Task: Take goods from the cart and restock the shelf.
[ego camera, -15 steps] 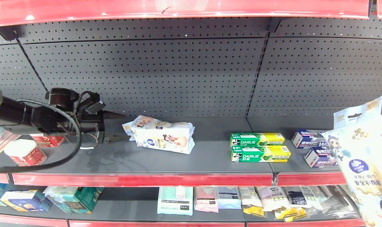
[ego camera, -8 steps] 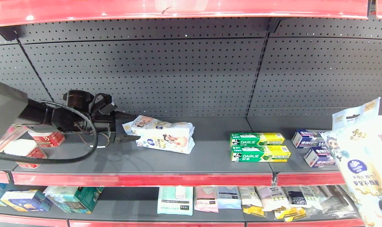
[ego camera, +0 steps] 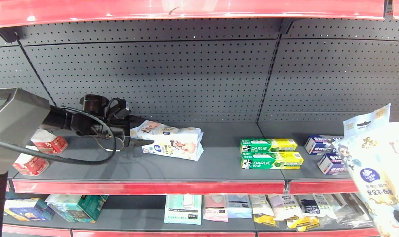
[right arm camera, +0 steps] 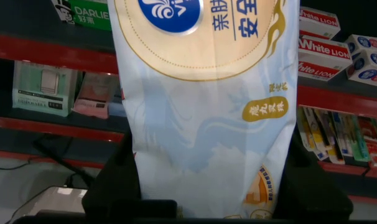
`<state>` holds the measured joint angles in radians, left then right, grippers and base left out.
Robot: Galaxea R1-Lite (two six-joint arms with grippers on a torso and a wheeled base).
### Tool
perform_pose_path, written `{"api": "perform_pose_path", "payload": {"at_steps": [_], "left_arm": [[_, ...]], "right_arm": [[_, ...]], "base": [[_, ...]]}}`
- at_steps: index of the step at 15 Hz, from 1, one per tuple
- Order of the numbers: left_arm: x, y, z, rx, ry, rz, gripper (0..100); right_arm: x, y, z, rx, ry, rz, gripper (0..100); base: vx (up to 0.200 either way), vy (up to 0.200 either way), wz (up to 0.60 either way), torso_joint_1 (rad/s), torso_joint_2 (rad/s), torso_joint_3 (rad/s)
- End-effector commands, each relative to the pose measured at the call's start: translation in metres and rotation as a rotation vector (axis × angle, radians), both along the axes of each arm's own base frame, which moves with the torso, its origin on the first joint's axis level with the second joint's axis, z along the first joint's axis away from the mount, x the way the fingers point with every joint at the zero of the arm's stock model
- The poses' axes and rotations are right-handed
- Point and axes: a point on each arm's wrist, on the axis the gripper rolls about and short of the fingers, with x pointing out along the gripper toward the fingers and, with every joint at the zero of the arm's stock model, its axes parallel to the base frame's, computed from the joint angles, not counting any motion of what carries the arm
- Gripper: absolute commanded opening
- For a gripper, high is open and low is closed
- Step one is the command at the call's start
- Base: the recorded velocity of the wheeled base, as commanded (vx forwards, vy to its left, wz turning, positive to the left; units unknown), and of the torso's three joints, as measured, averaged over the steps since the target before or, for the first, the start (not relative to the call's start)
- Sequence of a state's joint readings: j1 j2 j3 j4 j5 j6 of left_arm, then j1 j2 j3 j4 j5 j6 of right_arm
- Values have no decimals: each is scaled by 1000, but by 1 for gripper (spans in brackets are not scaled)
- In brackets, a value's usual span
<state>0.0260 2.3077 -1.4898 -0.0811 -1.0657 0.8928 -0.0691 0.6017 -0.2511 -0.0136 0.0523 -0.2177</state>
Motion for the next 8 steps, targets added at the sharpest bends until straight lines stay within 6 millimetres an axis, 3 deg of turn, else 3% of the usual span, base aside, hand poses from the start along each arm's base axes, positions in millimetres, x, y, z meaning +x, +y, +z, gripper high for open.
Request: {"api": "perform_pose_path", "payload": {"at_steps": [1, 8], "left_arm": [[4, -5, -7, -5, 10, -17, 100], [16, -24, -12, -14, 9, -60, 100]], "right_arm": [[1, 0, 0, 0, 4, 0, 0], [2, 0, 0, -4, 8, -13, 0]], "base": [[0, 0, 0, 0, 0, 0], [0, 0, 0, 0, 0, 0]]}}
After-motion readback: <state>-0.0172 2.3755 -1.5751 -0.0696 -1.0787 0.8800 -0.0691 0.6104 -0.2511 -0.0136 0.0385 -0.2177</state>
